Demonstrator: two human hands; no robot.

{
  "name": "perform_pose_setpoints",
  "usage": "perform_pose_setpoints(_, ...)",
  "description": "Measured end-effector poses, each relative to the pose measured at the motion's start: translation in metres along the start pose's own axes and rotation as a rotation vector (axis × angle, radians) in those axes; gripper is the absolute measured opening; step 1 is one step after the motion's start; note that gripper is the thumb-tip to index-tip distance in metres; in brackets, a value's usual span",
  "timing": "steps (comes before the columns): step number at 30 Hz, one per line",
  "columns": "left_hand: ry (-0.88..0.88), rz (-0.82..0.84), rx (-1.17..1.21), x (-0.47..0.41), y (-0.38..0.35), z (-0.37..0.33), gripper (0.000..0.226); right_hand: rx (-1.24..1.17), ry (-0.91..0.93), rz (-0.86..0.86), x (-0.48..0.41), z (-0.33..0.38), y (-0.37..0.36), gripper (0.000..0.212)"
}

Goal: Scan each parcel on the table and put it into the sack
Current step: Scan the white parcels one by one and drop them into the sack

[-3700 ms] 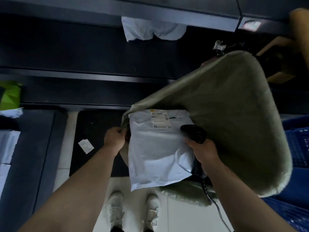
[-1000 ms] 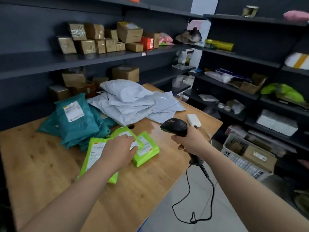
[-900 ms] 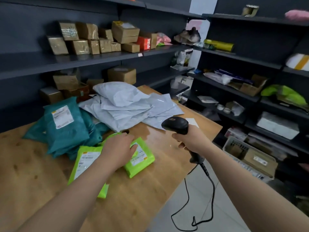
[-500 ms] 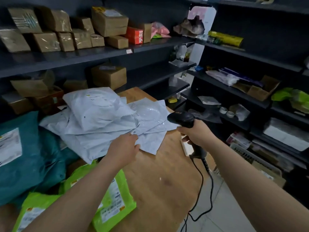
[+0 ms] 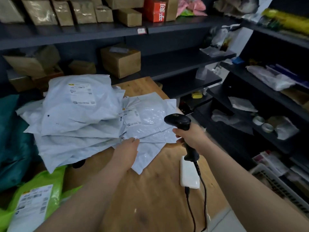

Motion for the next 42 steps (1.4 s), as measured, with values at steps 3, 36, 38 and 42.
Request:
perform_pose_setpoints(3,0.127,-0.018,-0.076,-0.008,-0.014,0.001,0.047,-0.027,-0.011,0.075,-0.019,-0.011,0.005,0.017)
perform_pose_setpoints(36,0.405,-0.255,0.501,-0.02,-0.028,0.037,0.013,-0.129,0.017,0.236,-0.055,-0.045,0.007,0.018)
perform_pose_setpoints(38,0.415,-0.253,0.63,-0.001,-0.024,0.027,0.015,-0.15,0.007,0.245,-0.052,-0.042,0.008,0.02)
perform_pose_setpoints(42,0.368,-0.217,0.737,0.045,-0.011,0.011,0.015,-0.121,0.016,0.257,-0.045,-0.039,0.012,0.021)
Point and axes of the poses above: each hand's wrist, its own x-axis away from the middle knuckle, its own y-axis out of the back of the hand, z = x × y, the point moved 4 cm from there along -x, towards the middle knuckle, and after that the axes turned 5 degrees about y, right-handed, at the moved point
